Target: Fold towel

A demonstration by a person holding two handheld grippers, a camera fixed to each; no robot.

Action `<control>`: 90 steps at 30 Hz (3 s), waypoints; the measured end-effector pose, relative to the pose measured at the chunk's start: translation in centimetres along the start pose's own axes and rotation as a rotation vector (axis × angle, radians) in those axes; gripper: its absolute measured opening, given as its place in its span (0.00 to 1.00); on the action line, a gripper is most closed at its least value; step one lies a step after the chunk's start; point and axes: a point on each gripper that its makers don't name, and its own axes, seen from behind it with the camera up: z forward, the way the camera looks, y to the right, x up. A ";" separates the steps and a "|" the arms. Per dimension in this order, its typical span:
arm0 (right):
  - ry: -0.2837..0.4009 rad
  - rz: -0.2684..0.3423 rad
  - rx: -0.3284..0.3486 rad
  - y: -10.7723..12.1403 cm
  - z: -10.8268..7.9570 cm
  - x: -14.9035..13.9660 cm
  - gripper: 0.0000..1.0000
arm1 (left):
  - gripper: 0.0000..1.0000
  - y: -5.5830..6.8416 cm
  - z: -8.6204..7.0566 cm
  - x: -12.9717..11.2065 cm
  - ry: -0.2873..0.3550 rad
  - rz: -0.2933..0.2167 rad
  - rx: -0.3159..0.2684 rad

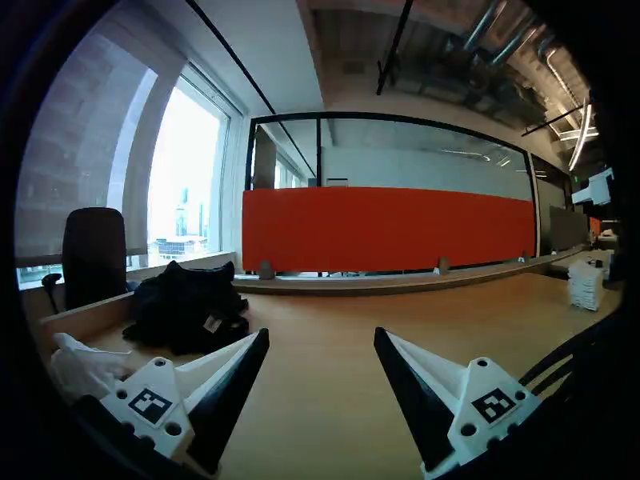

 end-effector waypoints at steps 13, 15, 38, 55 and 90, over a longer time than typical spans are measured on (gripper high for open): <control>0.009 0.004 -0.002 0.5 0.0 0.5 1.00 | 0.97 0.0 0.1 -0.3 -0.002 0.001 -0.002; 0.014 0.006 -0.002 0.6 0.0 0.7 1.00 | 0.97 0.1 0.1 -0.3 -0.002 0.001 -0.002; 0.106 0.062 -0.034 6.1 -0.6 2.1 1.00 | 0.97 0.3 0.4 -0.9 -0.001 0.000 -0.002; 0.112 0.065 -0.083 8.9 -0.5 -4.6 1.00 | 0.97 0.4 0.3 -1.1 0.000 0.000 -0.002; 0.093 0.116 -0.080 9.4 0.8 -12.8 1.00 | 0.97 0.4 0.3 -1.1 0.000 0.000 -0.001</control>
